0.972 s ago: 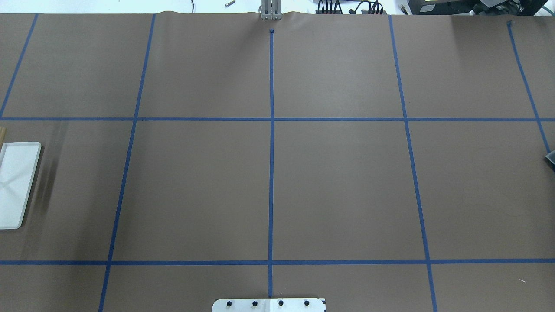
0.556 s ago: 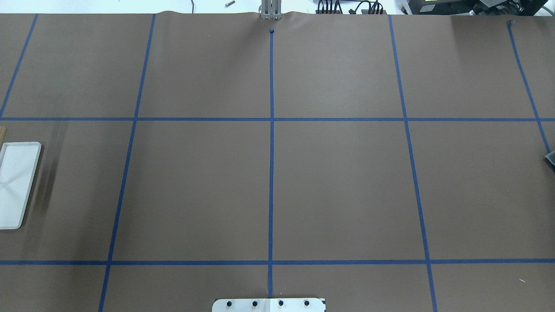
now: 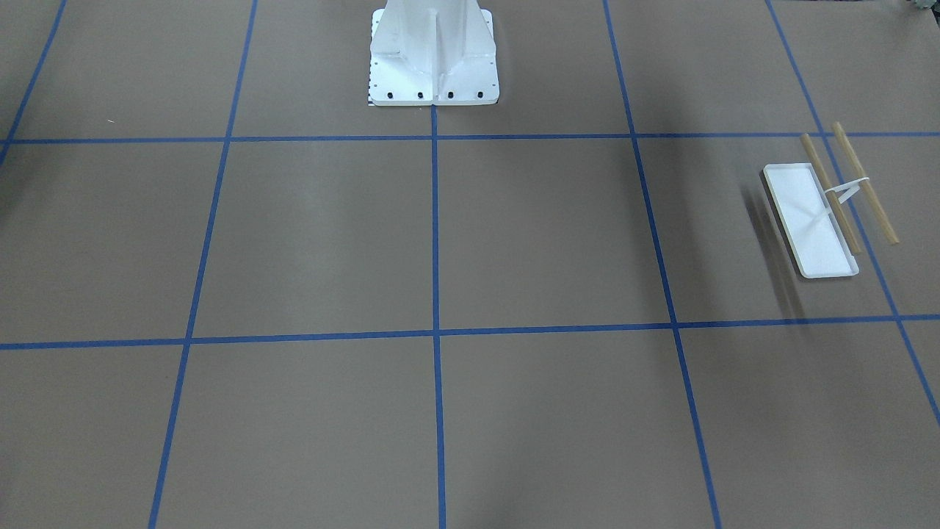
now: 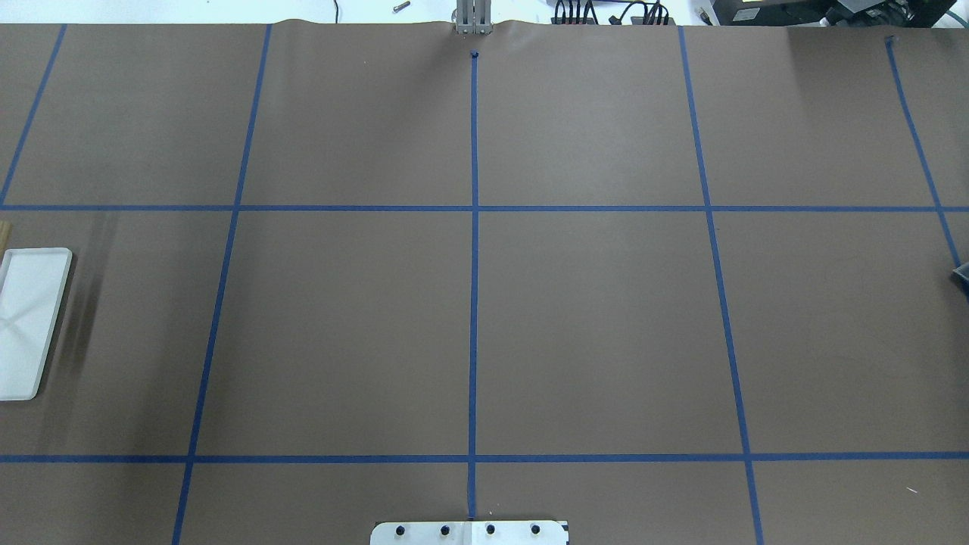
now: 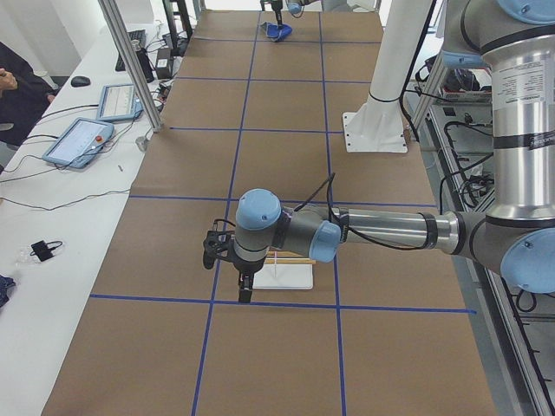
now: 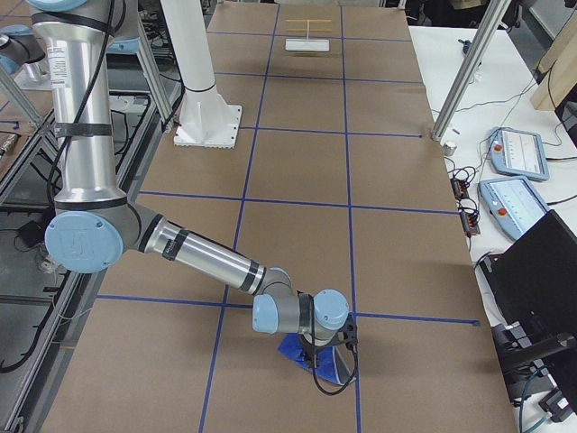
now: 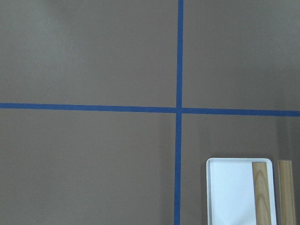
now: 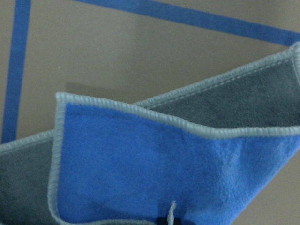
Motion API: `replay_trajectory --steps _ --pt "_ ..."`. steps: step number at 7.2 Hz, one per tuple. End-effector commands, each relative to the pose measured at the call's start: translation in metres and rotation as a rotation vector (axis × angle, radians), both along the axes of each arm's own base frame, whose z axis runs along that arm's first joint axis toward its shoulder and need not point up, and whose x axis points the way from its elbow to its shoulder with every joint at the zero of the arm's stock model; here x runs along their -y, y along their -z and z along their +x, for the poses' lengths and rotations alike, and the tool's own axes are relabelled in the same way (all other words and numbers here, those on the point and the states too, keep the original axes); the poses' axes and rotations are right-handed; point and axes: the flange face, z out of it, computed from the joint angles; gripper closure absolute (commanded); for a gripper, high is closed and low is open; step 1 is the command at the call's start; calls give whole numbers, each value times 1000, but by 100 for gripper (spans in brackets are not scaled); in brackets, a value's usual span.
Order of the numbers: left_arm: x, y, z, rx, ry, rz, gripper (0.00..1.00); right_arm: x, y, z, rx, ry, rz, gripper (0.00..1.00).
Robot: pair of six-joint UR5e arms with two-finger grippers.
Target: Hang towel on rack
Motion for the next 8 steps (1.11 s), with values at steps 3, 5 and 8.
replay_trajectory --steps 3,5,8 --pt "3 4 0 -2 1 6 1 24 59 43 221 -129 57 100" --pt "11 17 6 -90 -1 -7 1 37 128 58 232 -152 110 100" --pt "65 79 43 -153 98 -66 1 65 292 57 218 -158 104 100"
